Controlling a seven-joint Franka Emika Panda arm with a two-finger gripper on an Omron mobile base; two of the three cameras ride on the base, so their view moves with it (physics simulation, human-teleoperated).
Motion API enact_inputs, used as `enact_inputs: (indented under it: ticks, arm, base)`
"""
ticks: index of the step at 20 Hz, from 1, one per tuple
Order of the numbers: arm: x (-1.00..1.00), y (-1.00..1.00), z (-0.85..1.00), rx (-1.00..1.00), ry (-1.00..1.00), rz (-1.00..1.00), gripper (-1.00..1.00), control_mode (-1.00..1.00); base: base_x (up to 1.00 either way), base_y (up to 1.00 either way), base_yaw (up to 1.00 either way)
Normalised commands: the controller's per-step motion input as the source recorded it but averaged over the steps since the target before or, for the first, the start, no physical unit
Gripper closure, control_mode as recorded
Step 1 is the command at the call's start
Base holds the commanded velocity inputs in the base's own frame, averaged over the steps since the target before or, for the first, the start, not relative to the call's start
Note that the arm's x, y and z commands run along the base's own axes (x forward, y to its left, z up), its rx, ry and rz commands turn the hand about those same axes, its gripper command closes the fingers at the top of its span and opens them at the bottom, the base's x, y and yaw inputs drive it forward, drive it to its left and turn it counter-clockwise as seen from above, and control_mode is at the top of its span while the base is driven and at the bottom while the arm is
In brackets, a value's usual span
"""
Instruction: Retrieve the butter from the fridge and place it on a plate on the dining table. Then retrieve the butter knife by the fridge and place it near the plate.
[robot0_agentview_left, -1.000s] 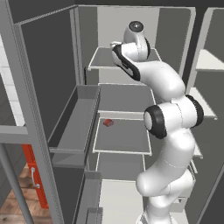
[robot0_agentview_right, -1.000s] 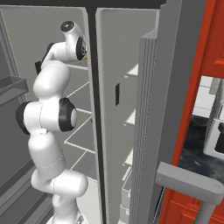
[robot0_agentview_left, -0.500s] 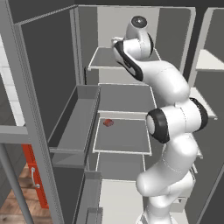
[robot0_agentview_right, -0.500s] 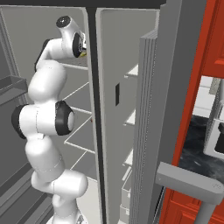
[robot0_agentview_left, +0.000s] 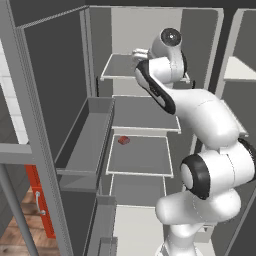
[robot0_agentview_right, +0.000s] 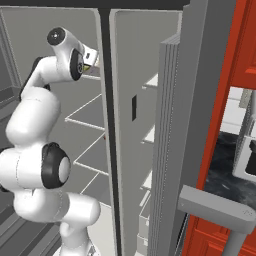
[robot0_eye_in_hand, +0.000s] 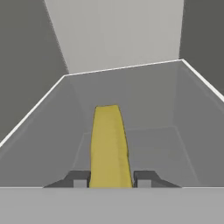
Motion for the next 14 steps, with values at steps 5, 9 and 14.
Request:
enact_inputs:
  ticks: [5, 9, 14]
  arm:
    - [-1.00, 0.05, 0.04, 0.00, 0.00, 0.05, 1.00, -1.00]
    - [-1.00, 0.00, 0.06, 0.00, 0.06, 0.10, 1.00, -1.00]
    - [-1.00, 0.00, 0.00, -0.04, 0.06, 0.10, 1.00, -1.00]
  base:
    - [0.00, 0.00, 0.00]
    - [0.00, 0.00, 0.00]
    - [0.00, 0.00, 0.00]
